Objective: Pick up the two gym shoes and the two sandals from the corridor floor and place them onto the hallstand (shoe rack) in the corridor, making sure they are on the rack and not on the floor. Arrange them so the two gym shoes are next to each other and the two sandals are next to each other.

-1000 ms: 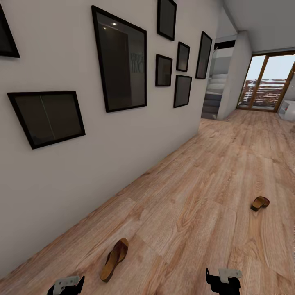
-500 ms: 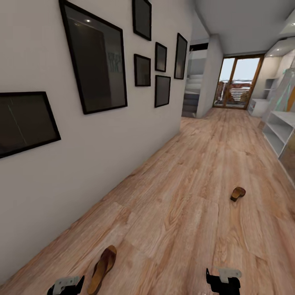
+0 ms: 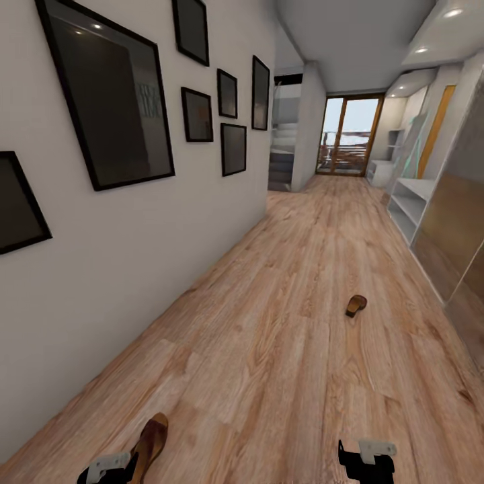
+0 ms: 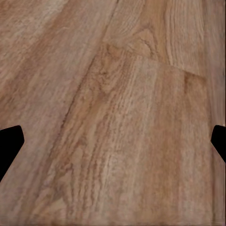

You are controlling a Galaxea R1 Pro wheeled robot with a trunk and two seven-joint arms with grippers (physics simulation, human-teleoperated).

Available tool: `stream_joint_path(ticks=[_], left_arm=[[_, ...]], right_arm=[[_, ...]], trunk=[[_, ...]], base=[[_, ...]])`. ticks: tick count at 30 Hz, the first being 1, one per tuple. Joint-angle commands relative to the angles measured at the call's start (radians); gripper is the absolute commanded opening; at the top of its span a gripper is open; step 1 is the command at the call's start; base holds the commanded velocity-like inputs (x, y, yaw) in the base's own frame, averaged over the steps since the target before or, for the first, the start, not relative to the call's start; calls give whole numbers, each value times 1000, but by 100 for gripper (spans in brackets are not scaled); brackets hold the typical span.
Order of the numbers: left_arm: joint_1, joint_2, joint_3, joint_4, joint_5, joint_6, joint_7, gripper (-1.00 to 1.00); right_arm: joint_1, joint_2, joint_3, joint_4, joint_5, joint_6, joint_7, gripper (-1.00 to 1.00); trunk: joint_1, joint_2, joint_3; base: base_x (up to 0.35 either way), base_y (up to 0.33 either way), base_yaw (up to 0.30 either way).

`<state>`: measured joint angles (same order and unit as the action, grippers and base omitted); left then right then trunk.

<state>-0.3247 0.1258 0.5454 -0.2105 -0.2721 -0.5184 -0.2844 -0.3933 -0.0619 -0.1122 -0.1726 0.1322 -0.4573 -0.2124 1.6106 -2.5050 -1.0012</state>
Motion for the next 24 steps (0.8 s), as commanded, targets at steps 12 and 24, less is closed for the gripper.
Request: stream_joint_path(ticks=[12, 24], left_arm=[[-1, -1, 8, 0, -7, -3, -6, 100], [-1, -1, 8, 0, -7, -3, -6, 100]], right_arm=[[-1, 0, -8, 1, 11, -3, 0, 100], [-1, -1, -8, 2, 11, -3, 2, 100]], trunk=[[0, 0, -1], [0, 0, -1]], base=[[-9, 0, -84], [-74, 0, -2]])
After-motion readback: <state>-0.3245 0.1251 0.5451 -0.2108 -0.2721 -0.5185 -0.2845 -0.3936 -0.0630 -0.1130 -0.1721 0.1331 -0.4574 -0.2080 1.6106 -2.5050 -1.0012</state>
